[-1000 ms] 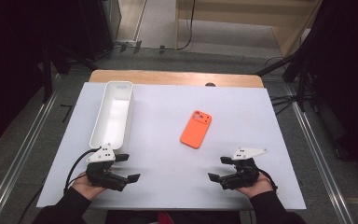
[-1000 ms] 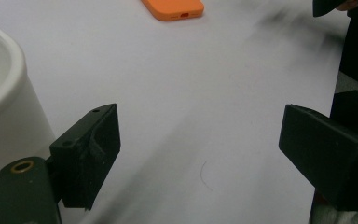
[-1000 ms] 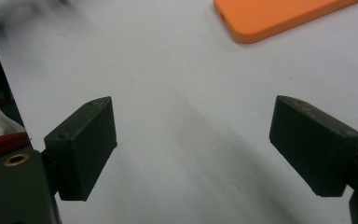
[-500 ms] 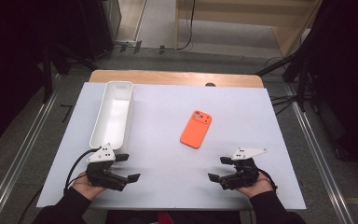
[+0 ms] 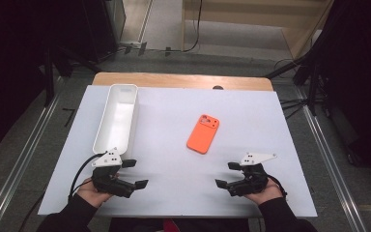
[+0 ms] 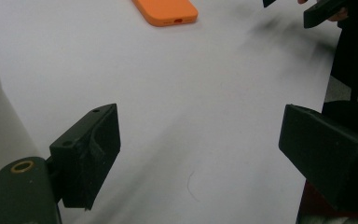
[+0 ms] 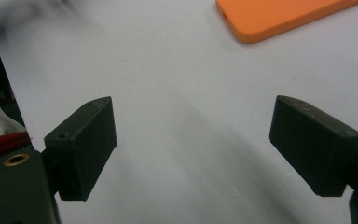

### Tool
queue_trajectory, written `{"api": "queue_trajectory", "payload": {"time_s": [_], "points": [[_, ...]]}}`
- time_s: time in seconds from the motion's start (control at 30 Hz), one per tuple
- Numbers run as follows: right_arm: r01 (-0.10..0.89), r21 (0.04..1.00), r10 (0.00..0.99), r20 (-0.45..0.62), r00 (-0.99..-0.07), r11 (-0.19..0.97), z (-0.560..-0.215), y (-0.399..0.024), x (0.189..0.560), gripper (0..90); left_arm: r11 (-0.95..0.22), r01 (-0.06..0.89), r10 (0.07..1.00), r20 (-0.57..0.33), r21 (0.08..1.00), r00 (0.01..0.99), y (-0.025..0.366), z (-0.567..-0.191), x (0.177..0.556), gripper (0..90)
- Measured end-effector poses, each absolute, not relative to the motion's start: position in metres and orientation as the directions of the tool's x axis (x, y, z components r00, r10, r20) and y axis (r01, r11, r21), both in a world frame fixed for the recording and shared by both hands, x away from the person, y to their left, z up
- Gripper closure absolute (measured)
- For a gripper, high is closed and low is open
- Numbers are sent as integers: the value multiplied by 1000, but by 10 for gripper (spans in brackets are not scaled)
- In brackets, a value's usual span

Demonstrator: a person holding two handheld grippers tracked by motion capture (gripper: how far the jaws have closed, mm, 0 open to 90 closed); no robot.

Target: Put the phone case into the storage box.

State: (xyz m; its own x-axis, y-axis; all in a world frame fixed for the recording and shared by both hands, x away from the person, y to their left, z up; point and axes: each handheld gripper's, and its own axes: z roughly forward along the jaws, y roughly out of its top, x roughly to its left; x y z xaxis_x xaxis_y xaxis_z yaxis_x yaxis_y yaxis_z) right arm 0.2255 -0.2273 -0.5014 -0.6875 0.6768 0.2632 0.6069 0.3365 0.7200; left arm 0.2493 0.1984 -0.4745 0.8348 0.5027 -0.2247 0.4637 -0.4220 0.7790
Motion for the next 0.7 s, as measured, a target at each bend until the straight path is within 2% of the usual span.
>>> {"api": "queue_trajectory", "payload": {"time_s": [0.7], "points": [[610, 724, 686, 267, -677, 321, -502, -231, 223, 134, -384, 479, 554, -218, 789, 804, 173, -463, 257, 124]]}}
